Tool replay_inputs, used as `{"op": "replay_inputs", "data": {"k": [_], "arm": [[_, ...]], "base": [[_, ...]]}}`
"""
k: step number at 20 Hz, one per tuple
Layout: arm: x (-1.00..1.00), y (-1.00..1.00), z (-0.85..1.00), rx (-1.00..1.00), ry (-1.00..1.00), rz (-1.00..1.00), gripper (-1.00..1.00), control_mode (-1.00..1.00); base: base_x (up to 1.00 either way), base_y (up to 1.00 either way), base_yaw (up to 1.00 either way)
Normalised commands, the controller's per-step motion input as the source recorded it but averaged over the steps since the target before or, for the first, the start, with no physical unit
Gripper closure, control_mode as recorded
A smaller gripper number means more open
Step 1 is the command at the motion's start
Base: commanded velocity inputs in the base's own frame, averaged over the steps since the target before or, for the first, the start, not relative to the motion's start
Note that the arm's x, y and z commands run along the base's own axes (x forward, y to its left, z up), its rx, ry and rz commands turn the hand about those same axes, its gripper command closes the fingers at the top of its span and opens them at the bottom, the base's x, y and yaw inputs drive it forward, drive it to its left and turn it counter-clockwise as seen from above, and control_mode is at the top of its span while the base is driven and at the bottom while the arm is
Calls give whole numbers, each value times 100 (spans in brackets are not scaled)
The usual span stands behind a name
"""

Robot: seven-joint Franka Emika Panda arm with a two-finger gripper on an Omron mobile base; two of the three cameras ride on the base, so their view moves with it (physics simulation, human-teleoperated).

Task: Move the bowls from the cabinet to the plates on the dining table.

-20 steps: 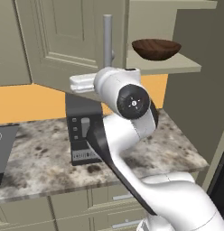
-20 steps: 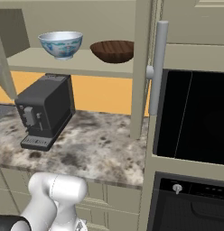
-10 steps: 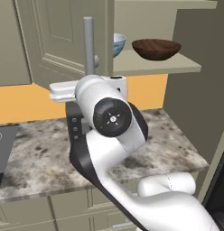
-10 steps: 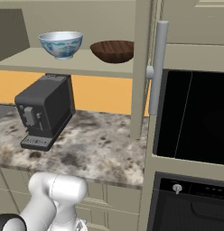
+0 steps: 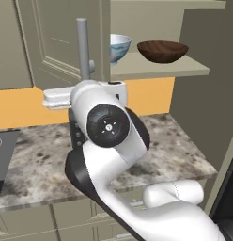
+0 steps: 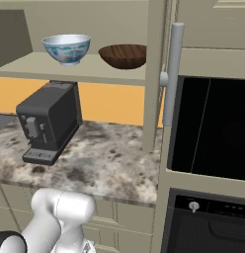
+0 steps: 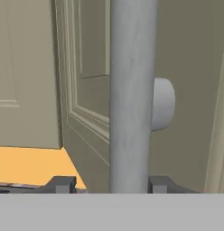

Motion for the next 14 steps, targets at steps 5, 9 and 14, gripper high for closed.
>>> {"op": "replay_inputs", "data": {"k": [5, 9, 14], "arm": [[-89, 38, 11, 0, -2, 0, -100, -100], [-100, 8, 9, 0, -4, 0, -100, -100], [-100, -4, 3, 1, -2, -1, -100, -100]], "base": [[0, 0, 0], [0, 0, 0], [0, 0, 0]]}}
